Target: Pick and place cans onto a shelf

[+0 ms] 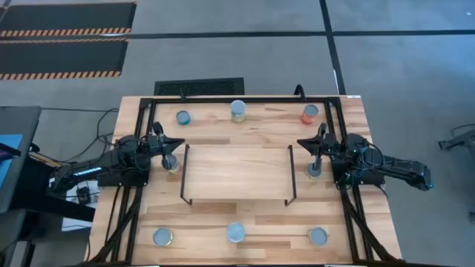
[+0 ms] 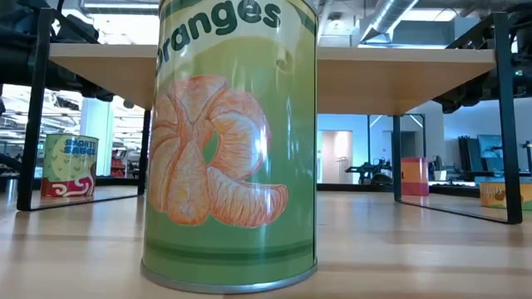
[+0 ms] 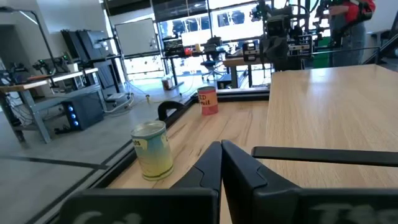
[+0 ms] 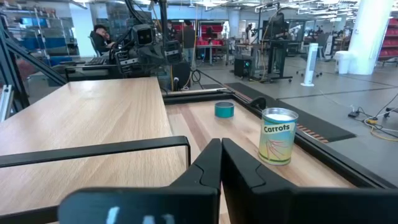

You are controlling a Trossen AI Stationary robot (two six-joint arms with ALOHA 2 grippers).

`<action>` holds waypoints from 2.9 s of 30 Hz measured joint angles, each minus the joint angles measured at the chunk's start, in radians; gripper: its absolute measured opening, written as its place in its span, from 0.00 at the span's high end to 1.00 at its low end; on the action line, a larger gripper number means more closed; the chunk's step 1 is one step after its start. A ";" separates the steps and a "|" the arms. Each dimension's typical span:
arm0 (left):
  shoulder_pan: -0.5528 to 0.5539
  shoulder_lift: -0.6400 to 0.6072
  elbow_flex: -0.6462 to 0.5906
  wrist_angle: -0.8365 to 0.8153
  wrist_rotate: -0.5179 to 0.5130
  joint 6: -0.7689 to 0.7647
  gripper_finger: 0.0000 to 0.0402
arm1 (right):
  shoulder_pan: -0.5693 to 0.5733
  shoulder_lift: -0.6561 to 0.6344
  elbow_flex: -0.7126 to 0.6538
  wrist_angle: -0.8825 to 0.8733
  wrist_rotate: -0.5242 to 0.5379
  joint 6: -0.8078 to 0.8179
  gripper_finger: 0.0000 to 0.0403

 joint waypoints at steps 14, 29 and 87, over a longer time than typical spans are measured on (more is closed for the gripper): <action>0.000 0.000 0.000 0.000 0.000 0.000 1.00 | 0.000 0.000 0.000 0.000 0.000 0.000 0.93; 0.000 0.000 0.000 0.000 0.000 0.000 1.00 | -0.014 0.000 0.000 0.006 0.041 0.000 0.93; 0.000 0.000 0.000 0.053 -0.048 -0.131 1.00 | -0.001 0.686 0.277 0.576 0.073 -0.163 1.00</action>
